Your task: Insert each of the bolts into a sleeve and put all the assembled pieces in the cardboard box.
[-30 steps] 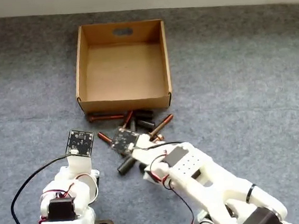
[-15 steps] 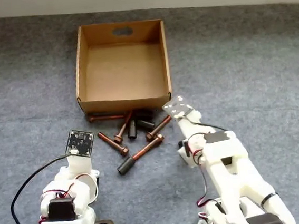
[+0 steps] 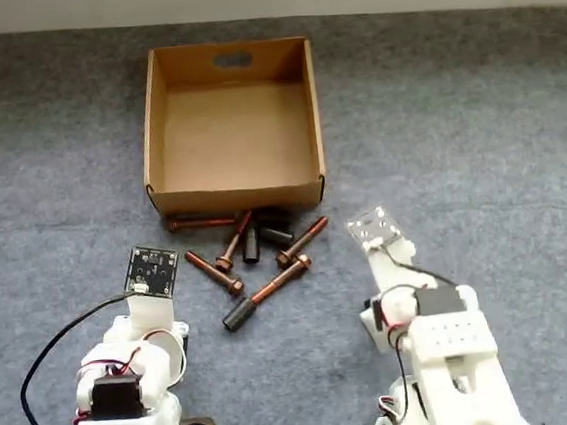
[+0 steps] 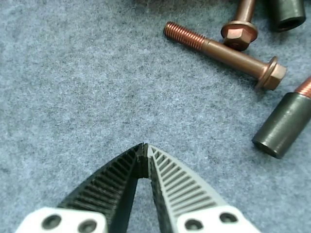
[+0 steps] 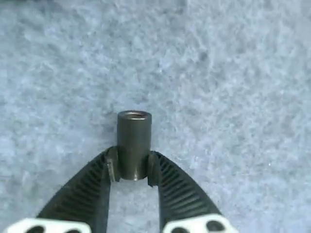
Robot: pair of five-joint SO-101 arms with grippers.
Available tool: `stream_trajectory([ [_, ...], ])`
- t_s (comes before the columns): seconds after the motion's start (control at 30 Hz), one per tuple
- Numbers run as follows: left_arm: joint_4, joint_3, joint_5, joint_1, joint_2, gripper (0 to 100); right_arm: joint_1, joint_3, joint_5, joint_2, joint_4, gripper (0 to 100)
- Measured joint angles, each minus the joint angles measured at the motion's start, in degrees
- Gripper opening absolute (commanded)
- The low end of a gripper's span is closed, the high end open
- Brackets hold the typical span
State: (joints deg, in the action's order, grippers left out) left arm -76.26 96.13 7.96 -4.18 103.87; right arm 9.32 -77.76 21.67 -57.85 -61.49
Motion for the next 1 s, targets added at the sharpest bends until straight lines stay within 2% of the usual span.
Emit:
stream_trajectory([
  [0.1,0.0,0.0,0.0,0.0,0.0,1,0.2,-0.5,0.0,-7.1,-2.6,13.9],
  [0.23,0.0,0.0,0.0,0.0,0.0,1,0.8,-0.5,0.0,-7.3,-3.1,14.2],
  [0.4,0.0,0.0,0.0,0.0,0.0,1,0.8,1.6,0.0,1.0,-3.0,14.2],
  [0.63,0.0,0.0,0.0,0.0,0.0,1,0.8,13.5,0.0,17.6,-3.0,14.2],
  [0.8,0.0,0.0,0.0,0.0,0.0,1,0.8,20.7,4.0,28.1,-3.0,14.2],
  [1.0,0.0,0.0,0.0,0.0,0.0,1,0.7,24.0,4.7,37.3,-3.0,14.2],
])
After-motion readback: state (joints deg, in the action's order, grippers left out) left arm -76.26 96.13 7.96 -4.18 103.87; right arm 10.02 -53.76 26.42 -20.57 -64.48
